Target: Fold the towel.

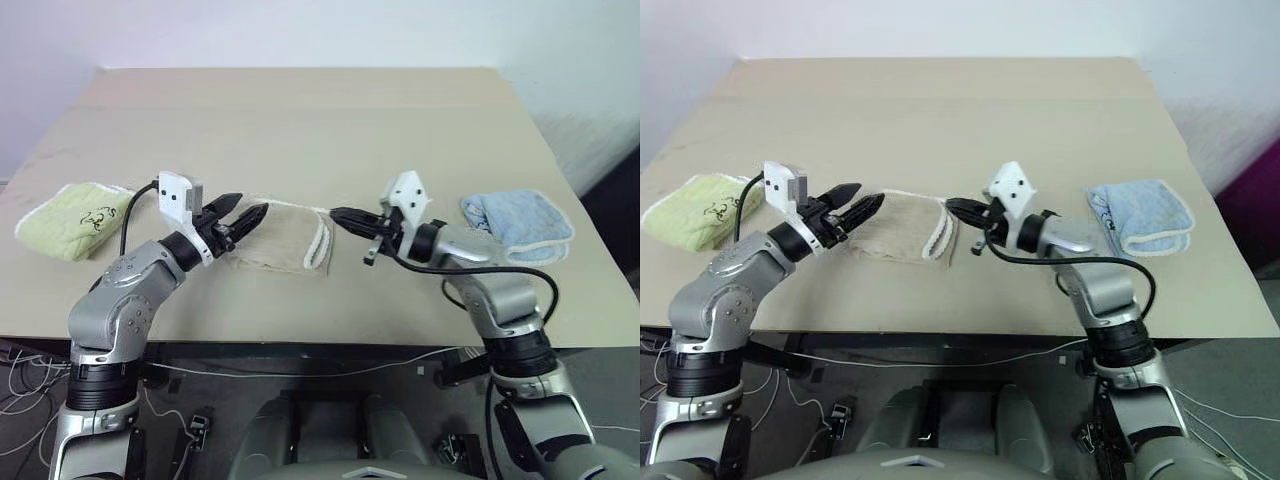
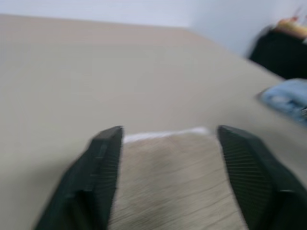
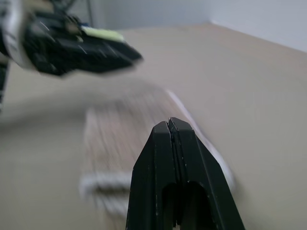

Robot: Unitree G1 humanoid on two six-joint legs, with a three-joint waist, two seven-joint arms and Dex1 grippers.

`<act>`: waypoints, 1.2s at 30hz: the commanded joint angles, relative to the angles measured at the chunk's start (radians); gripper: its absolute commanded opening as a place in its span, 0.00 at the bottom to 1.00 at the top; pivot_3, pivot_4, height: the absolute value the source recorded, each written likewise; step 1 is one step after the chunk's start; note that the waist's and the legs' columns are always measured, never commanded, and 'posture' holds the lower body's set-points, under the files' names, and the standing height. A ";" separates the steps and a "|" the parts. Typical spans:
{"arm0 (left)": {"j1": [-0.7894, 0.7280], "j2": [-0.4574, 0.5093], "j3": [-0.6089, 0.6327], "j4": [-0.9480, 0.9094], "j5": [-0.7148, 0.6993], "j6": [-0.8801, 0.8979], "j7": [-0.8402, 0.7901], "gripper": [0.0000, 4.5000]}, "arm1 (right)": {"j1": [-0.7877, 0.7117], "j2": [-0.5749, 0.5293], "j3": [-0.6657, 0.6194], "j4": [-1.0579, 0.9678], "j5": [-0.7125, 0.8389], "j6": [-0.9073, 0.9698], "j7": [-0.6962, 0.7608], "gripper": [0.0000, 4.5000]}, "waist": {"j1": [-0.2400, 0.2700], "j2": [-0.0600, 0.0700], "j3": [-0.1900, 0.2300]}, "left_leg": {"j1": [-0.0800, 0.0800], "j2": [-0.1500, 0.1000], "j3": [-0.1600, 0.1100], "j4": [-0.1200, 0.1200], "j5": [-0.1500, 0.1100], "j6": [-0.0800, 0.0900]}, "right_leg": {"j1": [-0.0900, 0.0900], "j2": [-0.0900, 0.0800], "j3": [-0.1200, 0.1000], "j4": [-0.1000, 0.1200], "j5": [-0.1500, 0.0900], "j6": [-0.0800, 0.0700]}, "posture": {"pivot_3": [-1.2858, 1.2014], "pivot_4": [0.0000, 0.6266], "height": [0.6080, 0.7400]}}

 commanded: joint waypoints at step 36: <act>0.139 0.105 0.136 0.144 0.209 -0.253 -0.097 0.00 | 0.018 0.130 -0.326 0.109 0.337 0.651 -0.174 0.81 | 0.000 0.001 0.000 | 0.000 0.000 0.000 0.000 0.000 0.000 | -0.001 -0.002 0.001 0.002 0.000 -0.001 | 0.52 0.24 1.00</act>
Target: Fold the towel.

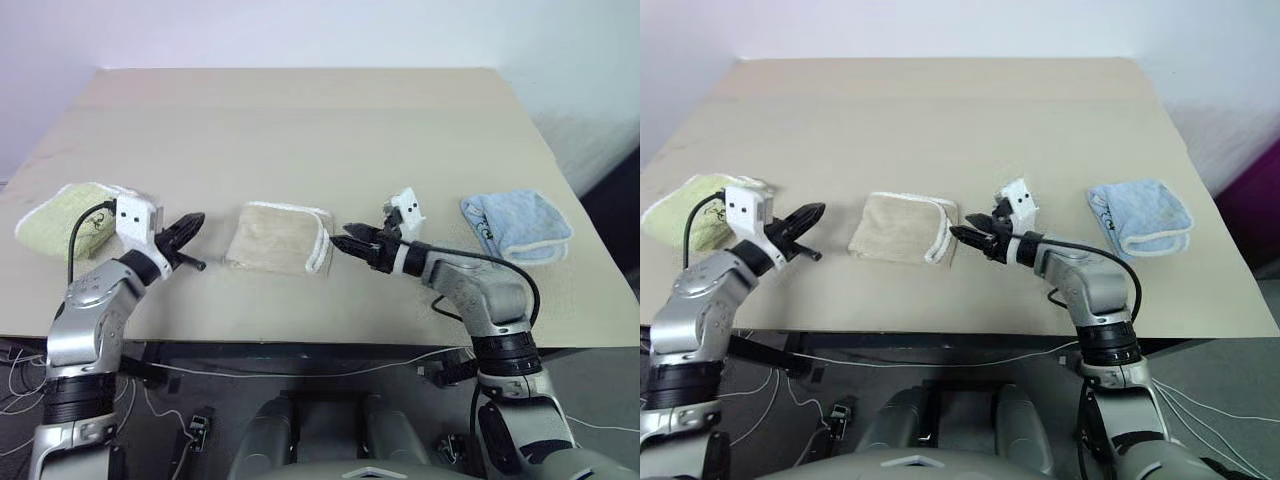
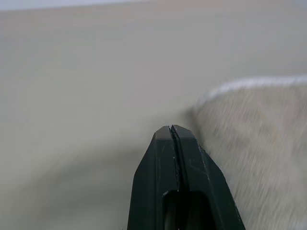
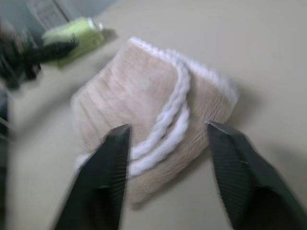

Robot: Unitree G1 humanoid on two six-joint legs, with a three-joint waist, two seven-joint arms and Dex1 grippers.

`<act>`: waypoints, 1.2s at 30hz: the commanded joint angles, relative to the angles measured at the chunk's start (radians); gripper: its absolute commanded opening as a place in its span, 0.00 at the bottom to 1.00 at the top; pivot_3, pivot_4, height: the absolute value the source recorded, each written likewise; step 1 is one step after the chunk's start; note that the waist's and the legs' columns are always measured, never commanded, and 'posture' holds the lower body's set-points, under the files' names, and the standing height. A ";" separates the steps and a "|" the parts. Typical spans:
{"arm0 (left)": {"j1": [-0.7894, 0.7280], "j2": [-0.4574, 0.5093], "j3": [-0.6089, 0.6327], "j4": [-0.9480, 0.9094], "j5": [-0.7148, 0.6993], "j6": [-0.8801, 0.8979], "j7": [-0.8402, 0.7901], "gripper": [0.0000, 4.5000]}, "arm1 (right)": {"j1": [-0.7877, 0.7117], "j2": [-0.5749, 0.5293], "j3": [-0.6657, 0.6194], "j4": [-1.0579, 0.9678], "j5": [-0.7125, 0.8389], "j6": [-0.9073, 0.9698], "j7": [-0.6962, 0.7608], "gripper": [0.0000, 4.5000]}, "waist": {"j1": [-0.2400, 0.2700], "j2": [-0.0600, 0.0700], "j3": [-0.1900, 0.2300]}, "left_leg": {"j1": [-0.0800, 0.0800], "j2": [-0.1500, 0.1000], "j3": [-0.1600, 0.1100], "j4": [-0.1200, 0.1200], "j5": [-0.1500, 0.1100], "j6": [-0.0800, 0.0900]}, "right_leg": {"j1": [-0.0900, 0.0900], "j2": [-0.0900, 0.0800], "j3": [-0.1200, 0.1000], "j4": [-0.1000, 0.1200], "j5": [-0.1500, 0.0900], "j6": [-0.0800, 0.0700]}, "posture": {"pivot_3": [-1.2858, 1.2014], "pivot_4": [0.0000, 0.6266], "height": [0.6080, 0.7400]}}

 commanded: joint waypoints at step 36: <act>0.060 -0.030 0.002 -0.125 -0.018 -0.024 -0.054 0.00 | -0.268 0.221 -0.028 0.420 0.046 0.094 -0.138 0.62 | -0.053 0.000 -0.001 | 0.001 0.002 0.002 -0.008 0.002 -0.003 | -0.005 0.002 0.002 0.001 0.001 -0.001 | 0.52 0.24 1.00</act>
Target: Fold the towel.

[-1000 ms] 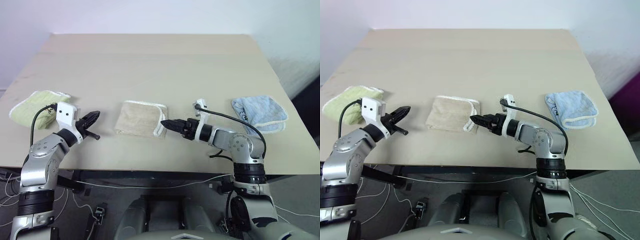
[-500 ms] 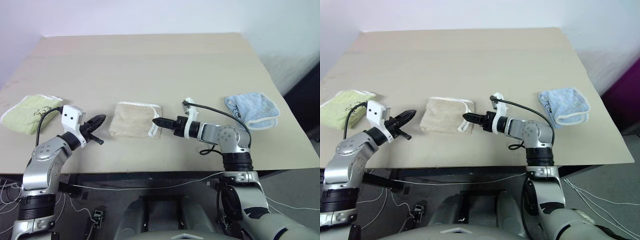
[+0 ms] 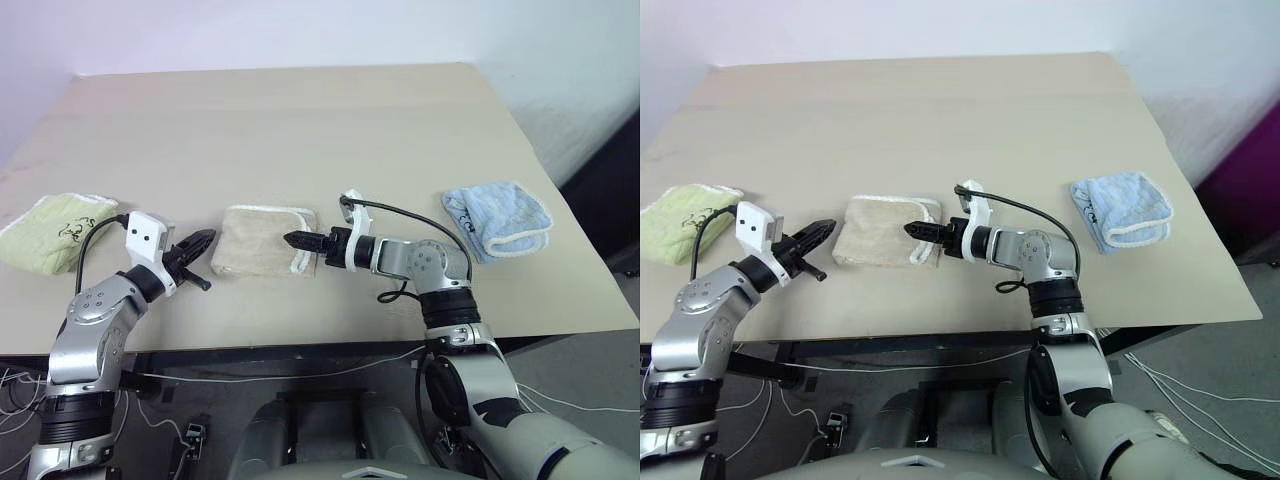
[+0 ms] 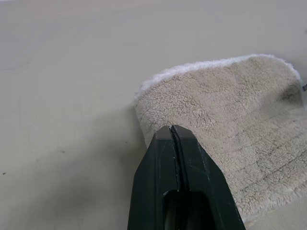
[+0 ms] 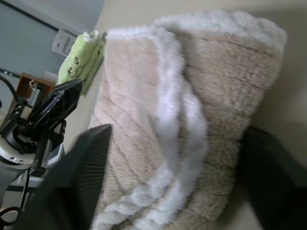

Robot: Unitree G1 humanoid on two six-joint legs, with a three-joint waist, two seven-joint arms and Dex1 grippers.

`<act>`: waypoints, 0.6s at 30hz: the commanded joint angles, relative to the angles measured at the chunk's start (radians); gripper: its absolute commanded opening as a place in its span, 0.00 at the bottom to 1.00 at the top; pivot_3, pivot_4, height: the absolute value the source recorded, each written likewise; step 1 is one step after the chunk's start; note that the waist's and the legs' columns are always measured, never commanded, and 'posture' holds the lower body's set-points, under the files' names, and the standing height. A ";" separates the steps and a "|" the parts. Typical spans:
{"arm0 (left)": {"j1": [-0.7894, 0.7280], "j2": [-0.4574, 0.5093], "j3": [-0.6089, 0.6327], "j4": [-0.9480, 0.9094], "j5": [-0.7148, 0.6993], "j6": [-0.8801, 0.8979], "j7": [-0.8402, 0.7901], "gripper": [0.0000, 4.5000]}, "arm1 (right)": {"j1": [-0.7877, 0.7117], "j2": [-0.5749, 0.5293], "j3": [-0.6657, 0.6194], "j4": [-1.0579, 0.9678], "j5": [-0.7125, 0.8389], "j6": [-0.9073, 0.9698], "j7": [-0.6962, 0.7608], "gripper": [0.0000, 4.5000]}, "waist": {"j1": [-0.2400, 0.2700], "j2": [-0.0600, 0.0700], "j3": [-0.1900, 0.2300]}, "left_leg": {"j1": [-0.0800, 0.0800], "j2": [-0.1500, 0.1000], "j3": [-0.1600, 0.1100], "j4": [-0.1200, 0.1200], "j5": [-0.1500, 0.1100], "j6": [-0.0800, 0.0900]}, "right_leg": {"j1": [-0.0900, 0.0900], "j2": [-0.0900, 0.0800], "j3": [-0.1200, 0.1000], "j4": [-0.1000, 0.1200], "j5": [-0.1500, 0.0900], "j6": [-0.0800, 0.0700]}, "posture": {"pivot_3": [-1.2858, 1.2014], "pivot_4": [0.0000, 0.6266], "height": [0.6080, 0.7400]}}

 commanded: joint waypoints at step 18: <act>-0.050 -0.029 -0.041 -0.020 -0.002 -0.022 -0.008 0.00 | 0.030 -0.048 -0.226 -0.242 0.154 0.048 -0.109 0.00 | 0.026 0.000 0.000 | 0.000 -0.001 0.000 0.000 0.000 0.000 | 0.000 -0.001 0.000 -0.001 0.000 0.000 | 0.52 0.24 1.00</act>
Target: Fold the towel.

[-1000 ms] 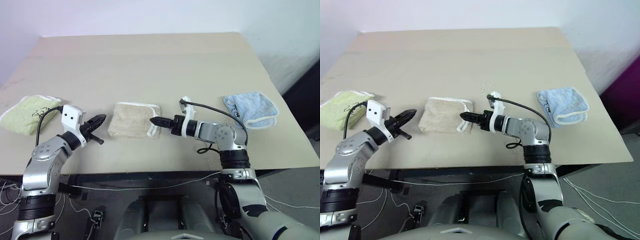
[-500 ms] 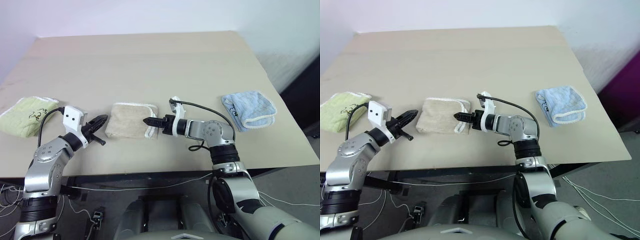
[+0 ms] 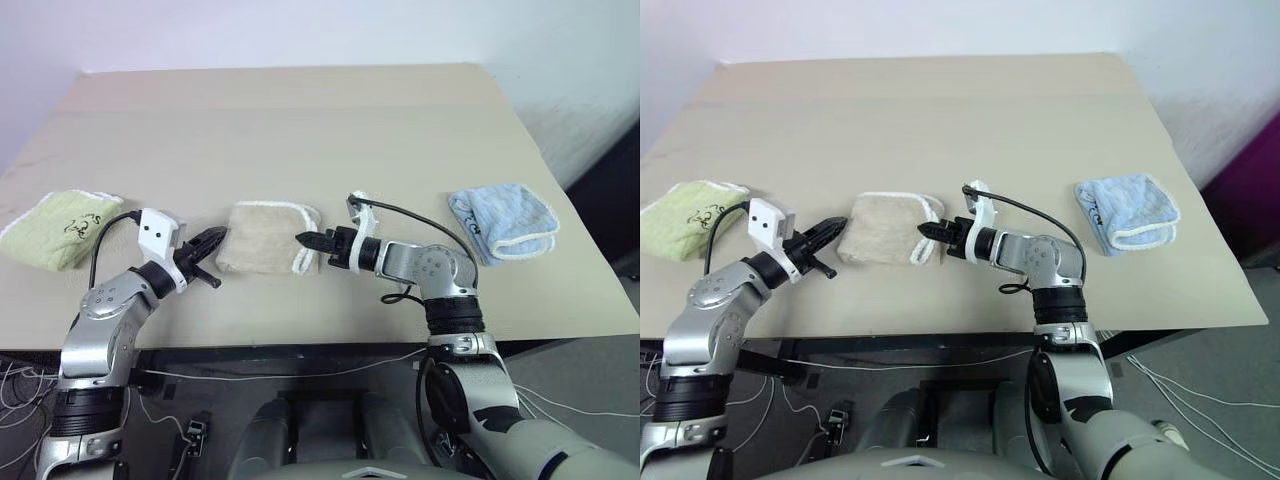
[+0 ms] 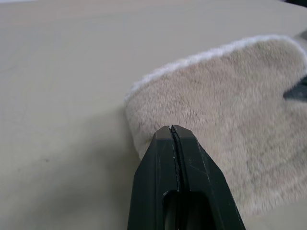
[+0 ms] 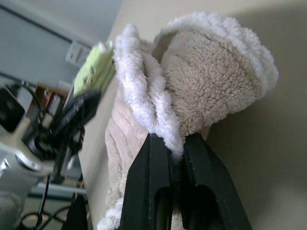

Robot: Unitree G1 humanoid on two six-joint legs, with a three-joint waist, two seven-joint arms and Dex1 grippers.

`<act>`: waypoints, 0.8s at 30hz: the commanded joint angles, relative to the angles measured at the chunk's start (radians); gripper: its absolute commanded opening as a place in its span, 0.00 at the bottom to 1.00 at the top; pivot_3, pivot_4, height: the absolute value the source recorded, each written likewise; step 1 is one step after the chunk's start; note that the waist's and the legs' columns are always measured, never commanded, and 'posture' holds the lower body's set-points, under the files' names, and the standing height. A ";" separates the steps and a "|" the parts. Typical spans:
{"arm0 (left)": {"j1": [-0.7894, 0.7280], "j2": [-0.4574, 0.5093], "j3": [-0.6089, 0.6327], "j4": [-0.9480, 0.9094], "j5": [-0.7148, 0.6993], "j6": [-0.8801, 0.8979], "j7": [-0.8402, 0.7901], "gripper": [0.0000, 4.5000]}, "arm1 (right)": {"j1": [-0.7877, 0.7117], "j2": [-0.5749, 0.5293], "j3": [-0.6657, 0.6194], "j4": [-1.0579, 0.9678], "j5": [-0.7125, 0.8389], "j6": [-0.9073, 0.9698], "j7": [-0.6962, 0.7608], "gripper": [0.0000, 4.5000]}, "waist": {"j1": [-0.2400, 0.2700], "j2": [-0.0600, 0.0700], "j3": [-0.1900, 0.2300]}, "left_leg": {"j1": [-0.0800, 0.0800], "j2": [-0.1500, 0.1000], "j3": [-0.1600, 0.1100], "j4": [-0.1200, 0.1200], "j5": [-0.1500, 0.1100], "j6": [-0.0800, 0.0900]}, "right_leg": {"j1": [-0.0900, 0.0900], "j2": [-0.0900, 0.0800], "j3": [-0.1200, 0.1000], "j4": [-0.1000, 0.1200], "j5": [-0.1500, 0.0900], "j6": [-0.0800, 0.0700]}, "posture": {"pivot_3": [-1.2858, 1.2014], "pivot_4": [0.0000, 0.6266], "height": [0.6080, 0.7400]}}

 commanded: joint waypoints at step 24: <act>-0.176 -0.121 -0.171 0.178 0.039 -0.097 -0.098 0.00 | 0.146 -0.308 -0.835 -0.446 0.455 0.042 -0.850 0.00 | 0.027 0.001 0.000 | 0.000 0.000 0.002 0.001 0.001 0.001 | 0.002 0.000 0.001 -0.001 0.000 0.000 | 0.52 0.24 1.00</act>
